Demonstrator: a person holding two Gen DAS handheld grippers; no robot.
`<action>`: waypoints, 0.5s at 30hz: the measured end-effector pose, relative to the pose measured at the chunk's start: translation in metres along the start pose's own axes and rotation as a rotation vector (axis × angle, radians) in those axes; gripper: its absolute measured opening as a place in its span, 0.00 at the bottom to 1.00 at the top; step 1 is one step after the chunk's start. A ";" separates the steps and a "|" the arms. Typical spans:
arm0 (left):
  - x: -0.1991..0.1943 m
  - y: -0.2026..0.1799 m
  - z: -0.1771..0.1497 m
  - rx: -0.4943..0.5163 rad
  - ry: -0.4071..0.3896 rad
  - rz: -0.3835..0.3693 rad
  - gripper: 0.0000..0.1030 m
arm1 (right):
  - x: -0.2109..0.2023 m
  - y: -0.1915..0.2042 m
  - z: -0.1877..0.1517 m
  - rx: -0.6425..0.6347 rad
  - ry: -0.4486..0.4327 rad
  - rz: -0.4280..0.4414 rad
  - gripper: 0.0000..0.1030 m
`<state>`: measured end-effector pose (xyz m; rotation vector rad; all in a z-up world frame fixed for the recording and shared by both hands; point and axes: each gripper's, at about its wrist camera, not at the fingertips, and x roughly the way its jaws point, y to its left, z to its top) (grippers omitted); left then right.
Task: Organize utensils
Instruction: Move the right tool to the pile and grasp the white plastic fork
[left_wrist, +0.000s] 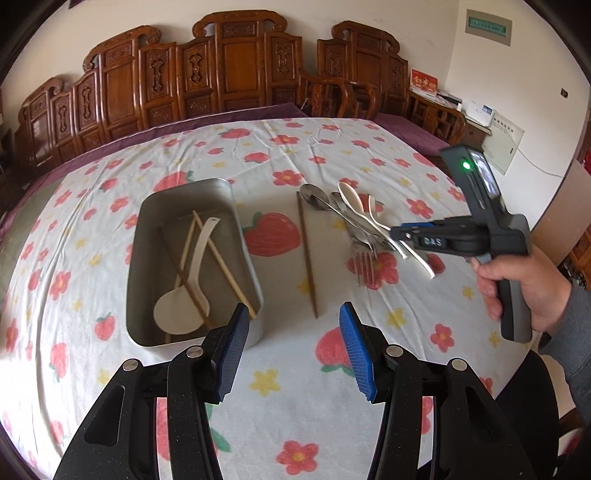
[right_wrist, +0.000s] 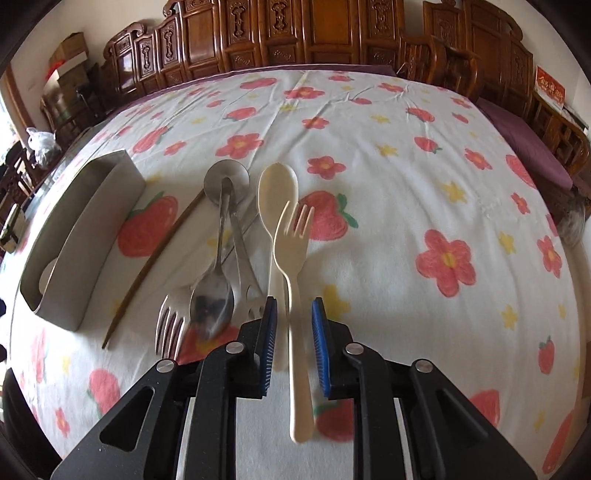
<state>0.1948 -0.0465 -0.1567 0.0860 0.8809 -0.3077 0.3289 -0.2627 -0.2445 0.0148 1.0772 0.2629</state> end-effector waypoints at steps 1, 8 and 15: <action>0.001 -0.001 0.000 0.003 0.001 0.000 0.47 | 0.001 0.000 0.001 0.002 0.004 0.001 0.19; 0.009 -0.011 0.000 0.018 0.017 0.001 0.47 | 0.005 -0.012 0.001 0.026 0.028 -0.026 0.08; 0.022 -0.019 0.003 0.032 0.038 0.006 0.47 | 0.002 -0.014 -0.004 -0.002 0.021 -0.037 0.07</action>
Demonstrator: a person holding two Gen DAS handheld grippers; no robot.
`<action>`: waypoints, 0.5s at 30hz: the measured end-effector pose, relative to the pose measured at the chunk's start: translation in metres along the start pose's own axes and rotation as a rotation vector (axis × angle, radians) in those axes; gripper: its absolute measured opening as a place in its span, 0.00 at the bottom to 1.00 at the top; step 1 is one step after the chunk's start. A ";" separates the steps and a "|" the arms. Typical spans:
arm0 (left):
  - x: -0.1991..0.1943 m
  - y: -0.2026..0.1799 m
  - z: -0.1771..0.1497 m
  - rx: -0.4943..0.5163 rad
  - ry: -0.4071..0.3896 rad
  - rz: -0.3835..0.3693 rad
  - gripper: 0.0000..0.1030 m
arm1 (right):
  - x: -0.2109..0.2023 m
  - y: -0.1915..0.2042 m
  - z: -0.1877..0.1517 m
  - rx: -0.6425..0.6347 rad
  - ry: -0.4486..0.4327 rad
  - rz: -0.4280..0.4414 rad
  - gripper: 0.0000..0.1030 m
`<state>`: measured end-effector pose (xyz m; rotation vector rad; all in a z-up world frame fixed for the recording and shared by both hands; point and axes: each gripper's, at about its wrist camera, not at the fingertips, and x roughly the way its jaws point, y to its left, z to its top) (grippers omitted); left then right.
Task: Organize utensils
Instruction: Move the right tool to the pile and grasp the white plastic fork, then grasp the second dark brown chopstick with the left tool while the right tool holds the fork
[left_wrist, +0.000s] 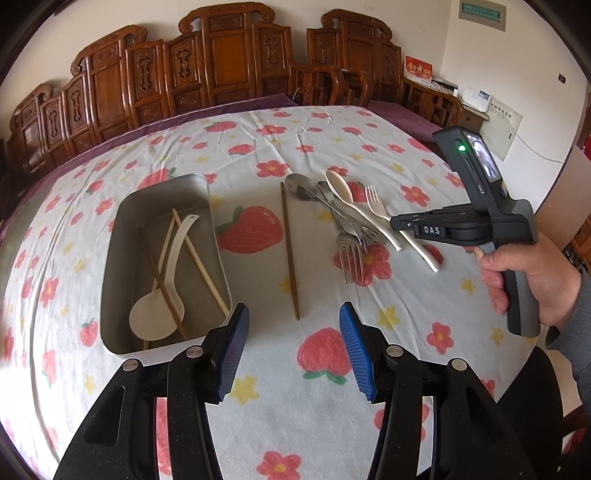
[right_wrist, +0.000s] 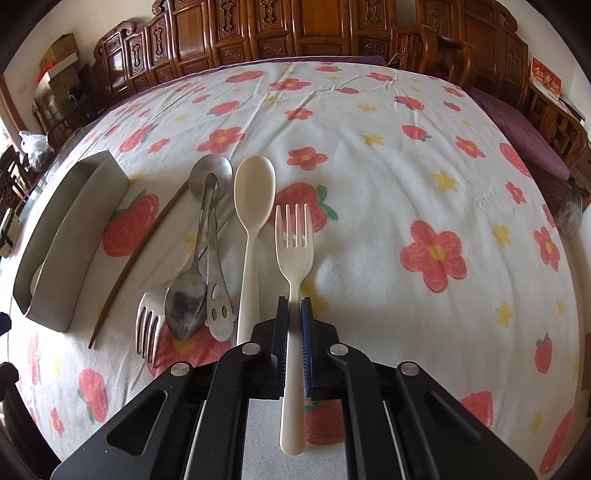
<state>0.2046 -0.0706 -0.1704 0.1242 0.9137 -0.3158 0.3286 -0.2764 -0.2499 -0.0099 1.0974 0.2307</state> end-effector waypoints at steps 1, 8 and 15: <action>0.003 -0.001 0.002 0.003 0.003 0.003 0.47 | -0.002 -0.001 -0.002 -0.004 -0.003 -0.011 0.07; 0.020 -0.007 0.022 0.006 0.019 0.008 0.47 | -0.032 -0.014 -0.018 -0.003 -0.039 0.020 0.07; 0.046 -0.010 0.047 0.011 0.055 0.005 0.46 | -0.047 -0.023 -0.039 -0.016 -0.041 0.032 0.07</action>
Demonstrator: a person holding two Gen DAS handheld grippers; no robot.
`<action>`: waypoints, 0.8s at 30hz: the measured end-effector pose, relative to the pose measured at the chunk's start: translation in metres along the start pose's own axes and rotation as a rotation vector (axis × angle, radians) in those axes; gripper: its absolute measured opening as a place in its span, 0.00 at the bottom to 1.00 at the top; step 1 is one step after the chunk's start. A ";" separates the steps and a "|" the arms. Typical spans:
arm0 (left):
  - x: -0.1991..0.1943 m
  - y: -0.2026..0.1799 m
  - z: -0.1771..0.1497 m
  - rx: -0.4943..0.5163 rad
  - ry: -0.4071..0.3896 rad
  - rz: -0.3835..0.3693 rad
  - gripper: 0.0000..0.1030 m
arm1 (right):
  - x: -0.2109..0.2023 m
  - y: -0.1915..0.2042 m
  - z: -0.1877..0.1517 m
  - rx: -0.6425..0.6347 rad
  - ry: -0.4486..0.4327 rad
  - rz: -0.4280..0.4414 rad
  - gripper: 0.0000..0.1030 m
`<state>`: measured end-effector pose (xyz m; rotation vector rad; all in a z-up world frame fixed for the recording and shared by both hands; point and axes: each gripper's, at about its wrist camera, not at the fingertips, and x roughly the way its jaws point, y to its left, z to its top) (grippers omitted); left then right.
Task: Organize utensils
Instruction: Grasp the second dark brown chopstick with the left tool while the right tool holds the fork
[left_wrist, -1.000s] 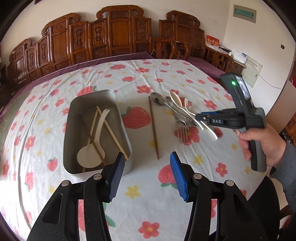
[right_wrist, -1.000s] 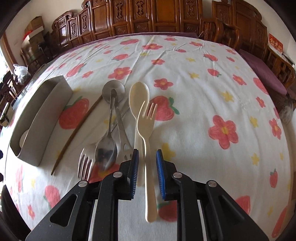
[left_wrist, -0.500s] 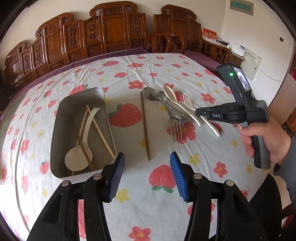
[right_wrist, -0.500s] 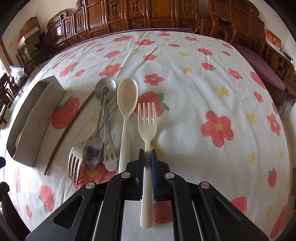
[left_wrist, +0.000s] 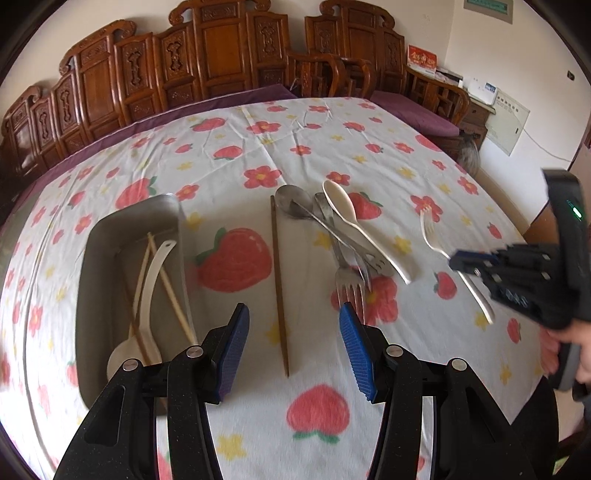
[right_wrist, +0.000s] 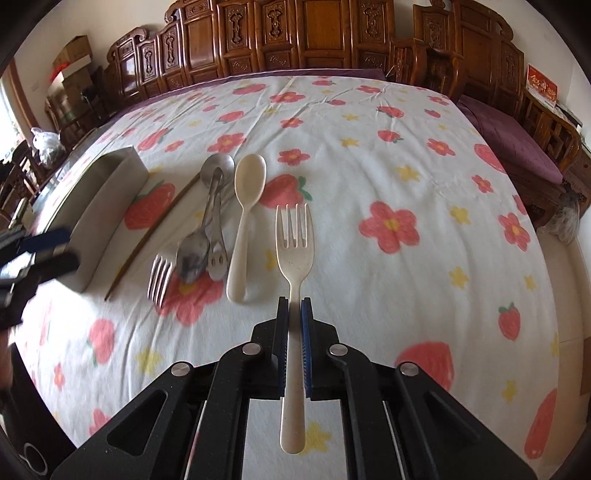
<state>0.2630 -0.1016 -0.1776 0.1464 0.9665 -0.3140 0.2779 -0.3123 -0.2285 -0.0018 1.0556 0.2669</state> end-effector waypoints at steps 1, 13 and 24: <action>0.006 -0.001 0.004 0.005 0.012 -0.002 0.45 | -0.001 -0.001 -0.003 0.001 0.001 0.005 0.07; 0.062 -0.004 0.030 0.006 0.153 0.041 0.30 | -0.013 -0.009 -0.006 0.018 -0.024 0.043 0.07; 0.090 0.007 0.030 -0.053 0.238 0.079 0.28 | -0.023 -0.011 0.000 0.029 -0.048 0.065 0.08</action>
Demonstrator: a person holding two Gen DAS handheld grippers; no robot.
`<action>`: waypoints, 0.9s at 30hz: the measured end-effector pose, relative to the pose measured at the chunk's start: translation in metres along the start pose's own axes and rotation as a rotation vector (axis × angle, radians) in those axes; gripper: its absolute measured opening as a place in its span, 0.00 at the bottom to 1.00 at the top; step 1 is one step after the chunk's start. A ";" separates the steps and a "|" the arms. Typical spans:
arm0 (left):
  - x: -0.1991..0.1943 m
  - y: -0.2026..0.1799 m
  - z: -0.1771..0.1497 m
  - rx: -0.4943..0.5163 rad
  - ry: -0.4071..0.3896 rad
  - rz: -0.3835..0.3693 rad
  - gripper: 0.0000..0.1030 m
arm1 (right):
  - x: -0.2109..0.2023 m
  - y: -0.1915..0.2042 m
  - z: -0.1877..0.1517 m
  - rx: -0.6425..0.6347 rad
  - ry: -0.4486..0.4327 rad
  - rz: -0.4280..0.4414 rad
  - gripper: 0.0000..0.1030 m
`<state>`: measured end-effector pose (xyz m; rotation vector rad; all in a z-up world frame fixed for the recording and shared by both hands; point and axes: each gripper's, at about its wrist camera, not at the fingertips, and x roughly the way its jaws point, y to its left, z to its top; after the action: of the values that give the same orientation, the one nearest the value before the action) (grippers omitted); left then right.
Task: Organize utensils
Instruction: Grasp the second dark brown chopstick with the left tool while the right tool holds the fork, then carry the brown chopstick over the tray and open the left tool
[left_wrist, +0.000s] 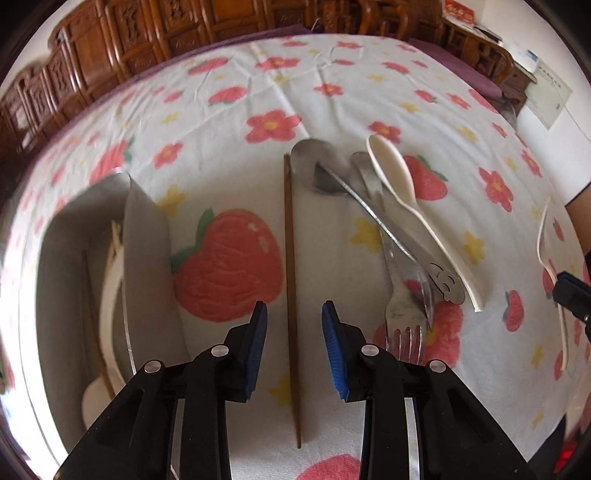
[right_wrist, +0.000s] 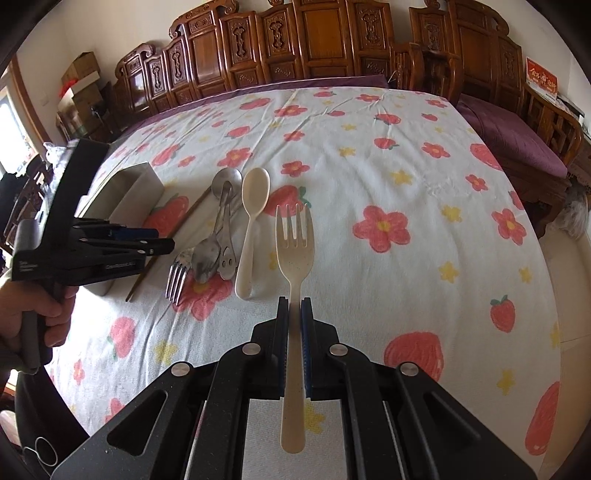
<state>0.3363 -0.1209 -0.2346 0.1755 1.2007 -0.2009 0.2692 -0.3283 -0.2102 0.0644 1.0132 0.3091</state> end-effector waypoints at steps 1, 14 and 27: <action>0.001 0.001 0.001 -0.006 0.002 0.001 0.28 | 0.000 0.000 0.000 0.001 -0.001 0.002 0.08; -0.006 0.003 0.005 -0.031 -0.010 0.031 0.04 | 0.002 0.005 0.000 -0.011 0.007 0.008 0.08; -0.067 0.013 0.005 -0.025 -0.142 0.017 0.04 | -0.017 0.025 0.009 -0.046 -0.040 0.040 0.08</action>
<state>0.3202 -0.1057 -0.1701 0.1474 1.0601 -0.1811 0.2625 -0.3089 -0.1867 0.0493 0.9658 0.3666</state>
